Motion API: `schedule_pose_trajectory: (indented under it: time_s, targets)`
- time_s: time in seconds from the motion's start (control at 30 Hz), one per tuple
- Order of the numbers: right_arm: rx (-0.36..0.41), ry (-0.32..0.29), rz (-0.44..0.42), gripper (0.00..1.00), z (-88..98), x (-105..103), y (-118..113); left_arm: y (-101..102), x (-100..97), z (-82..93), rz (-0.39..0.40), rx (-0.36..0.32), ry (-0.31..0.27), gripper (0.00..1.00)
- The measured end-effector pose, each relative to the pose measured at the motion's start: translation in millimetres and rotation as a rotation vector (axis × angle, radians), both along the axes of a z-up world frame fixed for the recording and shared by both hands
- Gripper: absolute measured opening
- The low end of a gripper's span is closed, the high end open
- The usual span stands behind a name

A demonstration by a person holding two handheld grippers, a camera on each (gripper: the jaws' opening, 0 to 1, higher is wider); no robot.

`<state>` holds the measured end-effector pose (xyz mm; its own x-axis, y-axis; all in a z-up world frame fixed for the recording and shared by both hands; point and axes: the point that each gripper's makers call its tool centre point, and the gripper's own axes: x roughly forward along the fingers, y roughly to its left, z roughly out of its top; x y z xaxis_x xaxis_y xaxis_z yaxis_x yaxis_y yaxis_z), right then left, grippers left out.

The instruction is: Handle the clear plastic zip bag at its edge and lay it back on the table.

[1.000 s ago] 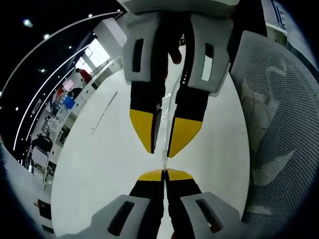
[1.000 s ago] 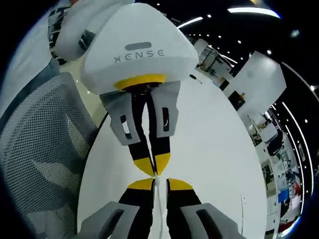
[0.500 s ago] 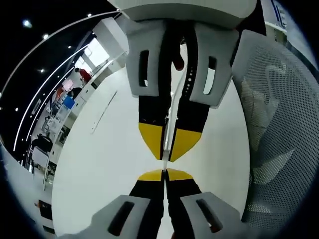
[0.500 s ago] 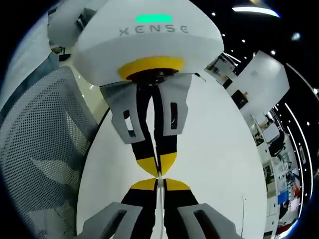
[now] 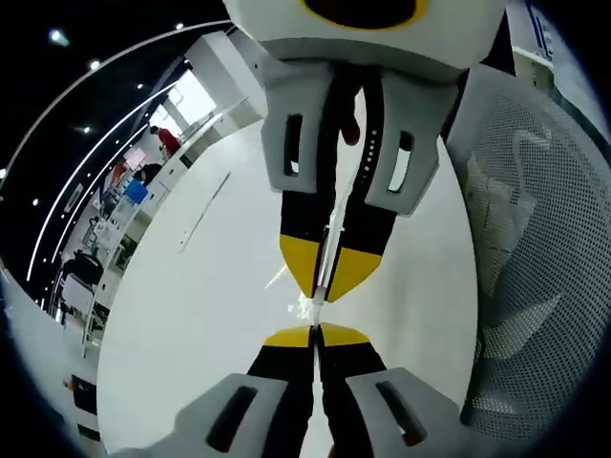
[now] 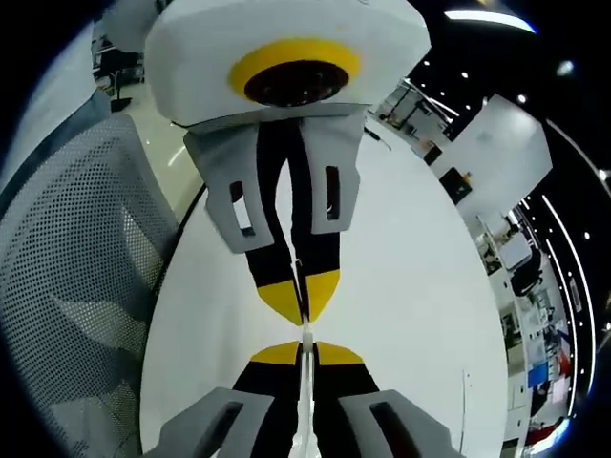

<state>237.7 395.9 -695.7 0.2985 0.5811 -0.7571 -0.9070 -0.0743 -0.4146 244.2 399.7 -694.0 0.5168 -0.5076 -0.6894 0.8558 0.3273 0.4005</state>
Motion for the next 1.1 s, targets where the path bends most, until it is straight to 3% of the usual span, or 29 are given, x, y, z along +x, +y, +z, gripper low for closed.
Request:
schedule_pose_trajectory:
  time_s: [0.4, 0.67, 1.1]
  targets:
    - [0.005, -0.008, -0.019, 0.00, -1.6, -1.2, -3.5, -3.8, -3.6, 2.6, -0.008, 0.007, -0.008, 0.00]
    - [0.038, -0.006, -0.003, 0.01, 7.8, -6.5, -0.6, -5.2, -3.1, 0.7, -0.029, 0.029, -0.021, 0.00]
    - [0.003, -0.026, 0.012, 0.00, 2.3, -6.4, 0.9, -7.9, -5.5, 4.1, -0.040, 0.031, -0.028, 0.00]
